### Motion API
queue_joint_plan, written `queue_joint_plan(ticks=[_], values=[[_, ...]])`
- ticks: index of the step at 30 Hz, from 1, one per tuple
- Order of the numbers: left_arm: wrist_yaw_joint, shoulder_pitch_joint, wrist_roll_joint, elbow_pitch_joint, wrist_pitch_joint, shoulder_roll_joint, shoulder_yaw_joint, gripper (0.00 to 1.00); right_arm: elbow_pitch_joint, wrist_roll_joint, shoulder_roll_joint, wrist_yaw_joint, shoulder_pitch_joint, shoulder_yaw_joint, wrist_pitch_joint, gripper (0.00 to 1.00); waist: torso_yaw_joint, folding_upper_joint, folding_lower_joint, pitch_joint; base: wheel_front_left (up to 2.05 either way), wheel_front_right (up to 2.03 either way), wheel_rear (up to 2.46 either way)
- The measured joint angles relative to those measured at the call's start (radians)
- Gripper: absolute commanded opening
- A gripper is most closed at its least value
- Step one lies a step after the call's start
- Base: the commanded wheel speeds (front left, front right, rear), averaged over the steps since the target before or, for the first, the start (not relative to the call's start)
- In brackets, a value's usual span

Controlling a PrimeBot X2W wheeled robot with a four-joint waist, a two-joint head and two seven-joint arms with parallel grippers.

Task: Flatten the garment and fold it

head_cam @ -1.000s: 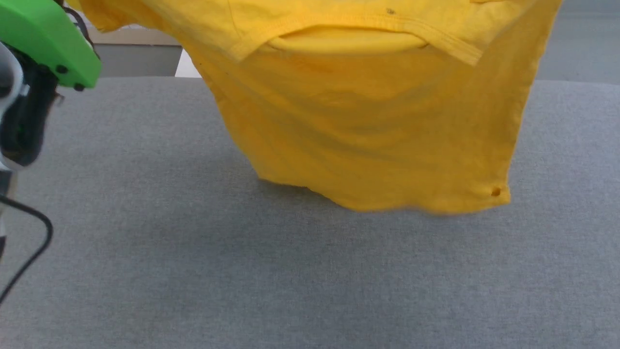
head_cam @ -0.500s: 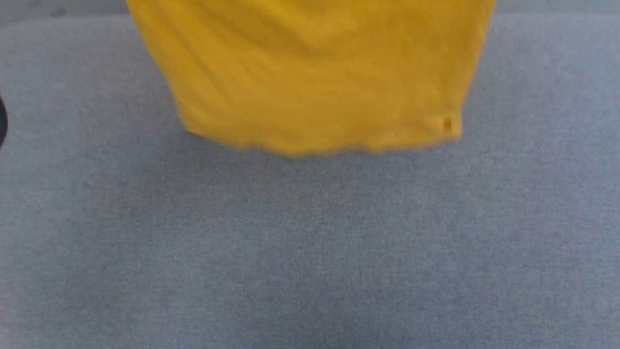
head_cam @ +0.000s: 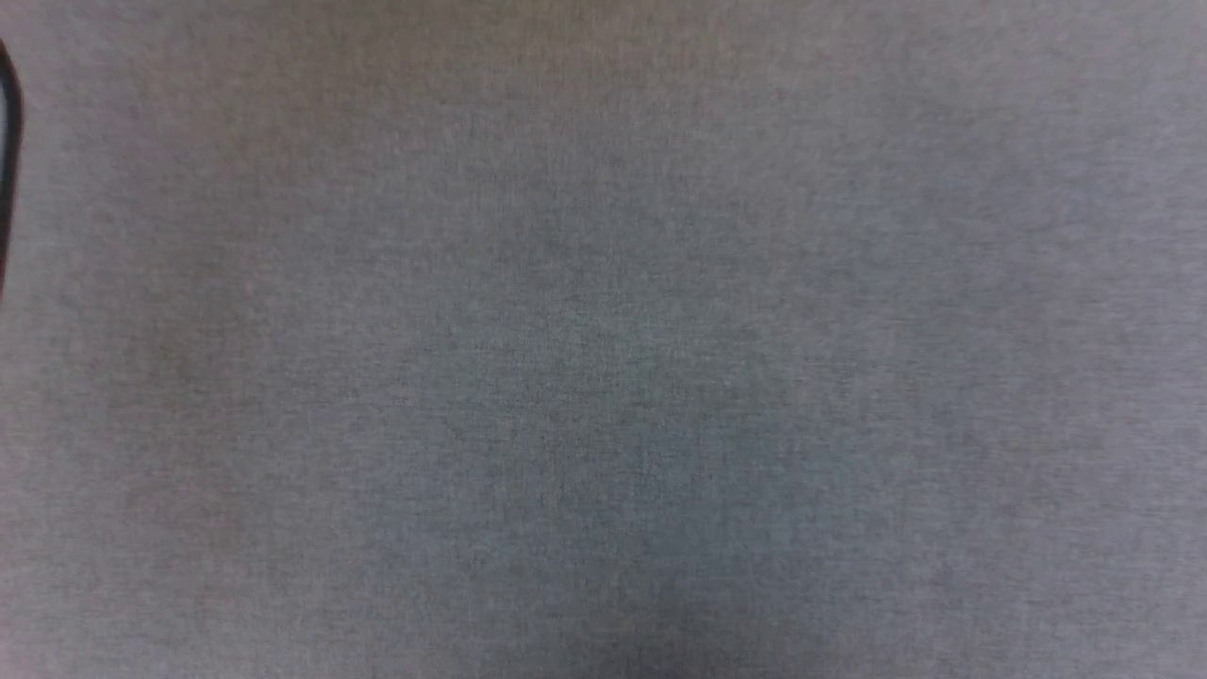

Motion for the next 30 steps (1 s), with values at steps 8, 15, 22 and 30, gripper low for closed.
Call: queue_joint_plan(ticks=[8,15,22,30], values=[[-0.096,0.099,-0.039,0.023,-0.093,-0.009,0.02,0.0,0.056,0.017,-0.04,0.0,0.052,-0.001,-0.066,0.0,0.022,0.0,0.0001,0.113,0.0,0.0,0.0],[-0.17,0.263,-0.104,-0.063,-0.092,0.019,0.018,0.0,-0.045,0.151,-0.084,0.0,0.217,0.024,-0.093,0.0,0.051,0.0,0.0001,0.129,0.0,0.0,0.0],[-0.16,0.521,-0.167,-0.253,-0.084,0.071,0.028,0.0,-0.375,0.29,-0.126,0.0,0.544,-0.057,-0.037,0.0,0.057,0.0,0.0,0.061,0.0,0.0,0.0],[-0.063,0.934,-0.178,-0.508,-0.11,0.132,-0.02,0.0,-0.718,0.332,-0.037,0.0,1.03,-0.257,0.044,0.0,0.058,0.0,-0.0002,-0.045,0.0,0.0,0.0]])
